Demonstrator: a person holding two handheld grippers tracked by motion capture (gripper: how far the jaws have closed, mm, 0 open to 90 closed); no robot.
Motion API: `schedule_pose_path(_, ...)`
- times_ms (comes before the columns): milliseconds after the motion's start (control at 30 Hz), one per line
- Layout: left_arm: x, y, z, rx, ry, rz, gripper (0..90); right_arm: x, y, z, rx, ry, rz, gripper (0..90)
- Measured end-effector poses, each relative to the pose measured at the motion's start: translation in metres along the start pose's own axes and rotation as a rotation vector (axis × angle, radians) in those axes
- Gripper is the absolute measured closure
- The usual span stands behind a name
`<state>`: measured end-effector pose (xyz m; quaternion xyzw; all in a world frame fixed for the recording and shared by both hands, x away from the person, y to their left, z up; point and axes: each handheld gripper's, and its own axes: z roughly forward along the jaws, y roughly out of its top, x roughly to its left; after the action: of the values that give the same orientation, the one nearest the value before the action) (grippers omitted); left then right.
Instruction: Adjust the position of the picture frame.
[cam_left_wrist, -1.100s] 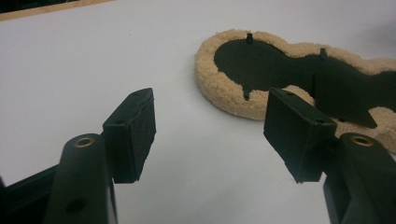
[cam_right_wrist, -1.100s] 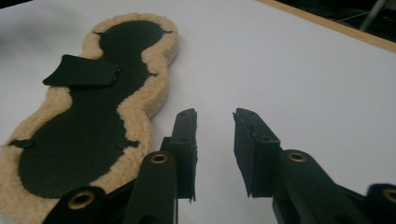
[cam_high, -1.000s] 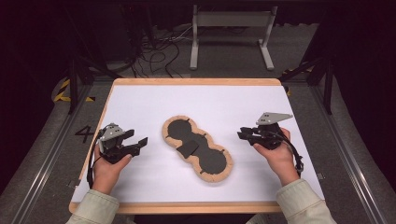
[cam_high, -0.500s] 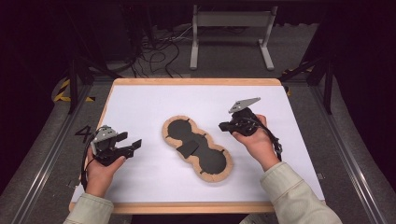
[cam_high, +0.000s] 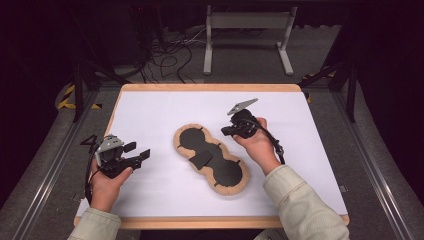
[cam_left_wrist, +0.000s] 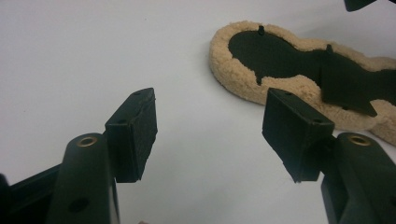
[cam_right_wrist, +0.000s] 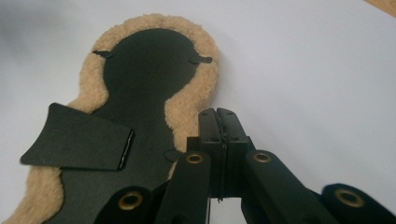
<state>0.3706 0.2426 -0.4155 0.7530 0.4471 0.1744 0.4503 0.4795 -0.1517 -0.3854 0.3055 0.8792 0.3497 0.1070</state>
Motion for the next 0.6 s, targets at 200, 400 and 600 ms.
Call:
schedule_pose_path(200,0.004,-0.008,-0.008,0.005,0.015,-0.013,35.5,-0.002,0.011,0.018,0.020,0.002,0.008,90.0)
schedule_pose_path(400,0.007,-0.014,-0.017,-0.002,0.028,-0.034,35.1,-0.004,0.023,0.039,0.039,0.010,0.013,90.0)
schedule_pose_path(600,0.009,-0.015,-0.019,-0.004,0.034,-0.036,34.3,-0.007,0.022,0.055,0.065,0.005,0.039,90.0)
